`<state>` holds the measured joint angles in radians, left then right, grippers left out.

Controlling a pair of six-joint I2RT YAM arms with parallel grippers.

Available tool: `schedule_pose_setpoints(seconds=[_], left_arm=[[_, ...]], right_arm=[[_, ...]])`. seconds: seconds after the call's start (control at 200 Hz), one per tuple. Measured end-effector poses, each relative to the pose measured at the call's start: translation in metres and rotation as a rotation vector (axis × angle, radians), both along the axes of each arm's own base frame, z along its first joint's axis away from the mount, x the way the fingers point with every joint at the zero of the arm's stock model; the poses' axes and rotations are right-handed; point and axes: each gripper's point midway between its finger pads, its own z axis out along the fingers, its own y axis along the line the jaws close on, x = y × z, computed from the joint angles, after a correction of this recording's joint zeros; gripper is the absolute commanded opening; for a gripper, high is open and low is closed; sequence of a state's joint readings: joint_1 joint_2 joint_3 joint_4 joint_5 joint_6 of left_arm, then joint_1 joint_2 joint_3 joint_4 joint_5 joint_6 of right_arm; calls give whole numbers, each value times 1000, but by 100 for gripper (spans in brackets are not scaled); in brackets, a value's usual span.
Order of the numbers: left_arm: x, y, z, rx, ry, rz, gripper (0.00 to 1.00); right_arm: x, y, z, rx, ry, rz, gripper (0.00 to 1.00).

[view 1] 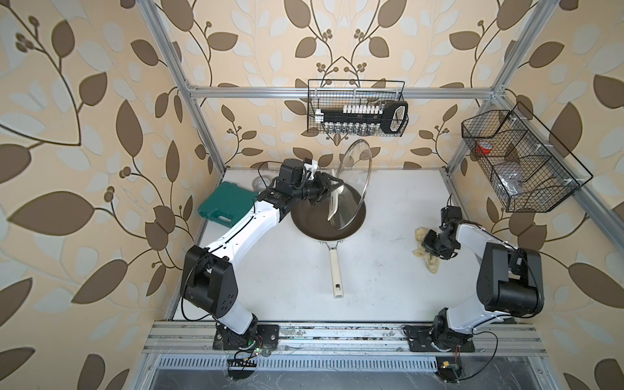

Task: Wipe the pot lid with a cloth
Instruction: Pick up the cleaning item at the center of the board, then wipe the pot lid.

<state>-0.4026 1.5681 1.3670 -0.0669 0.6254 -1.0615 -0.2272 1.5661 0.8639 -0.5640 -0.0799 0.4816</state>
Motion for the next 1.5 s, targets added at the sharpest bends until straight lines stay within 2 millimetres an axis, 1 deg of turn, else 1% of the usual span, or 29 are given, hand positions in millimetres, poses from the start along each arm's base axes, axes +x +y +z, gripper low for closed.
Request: schedule_pose_setpoints(seconds=[0.05,0.115,0.215,0.28,0.37,0.49,0.55,0.635,0.775,0.855,0.92,1.045,1.135,1.395,1.5], left_arm=[[0,1,0,-12,17,4,0],[0,2,0,-28,35,0,0],[-1,2,-3,-39,54,1,0],[-1,2,-6,-45,68,5,0],[0,4,-10,-54,94,12,0],[0,-1,-12,-80,114,-10,0],[2,-5,-11,-109,120,-30,0],[6,-12,-9,-157,122,-66,0],[10,-19,-7,-209,133,-98,0],[10,-21,-2,-230,130,-110,0],[8,-22,3,-253,125,-123,0],[9,-26,18,-318,107,-154,0],[9,-29,25,-359,98,-176,0],[6,-34,26,-391,126,-223,0],[3,-36,26,-399,132,-247,0]], right_arm=[[0,5,4,24,-23,8,0],[2,12,16,51,-76,19,0],[15,23,46,82,-202,52,0],[23,34,68,106,-290,91,0],[31,59,95,168,-397,166,0],[37,97,129,262,-509,285,0],[40,116,149,305,-566,350,0],[41,143,182,370,-654,440,0],[42,171,236,469,-787,539,0],[40,187,260,520,-837,593,0],[34,205,278,561,-865,650,0],[22,238,305,621,-905,761,0],[14,254,317,652,-920,819,0],[10,286,339,694,-937,930,0],[11,294,351,704,-950,965,0]])
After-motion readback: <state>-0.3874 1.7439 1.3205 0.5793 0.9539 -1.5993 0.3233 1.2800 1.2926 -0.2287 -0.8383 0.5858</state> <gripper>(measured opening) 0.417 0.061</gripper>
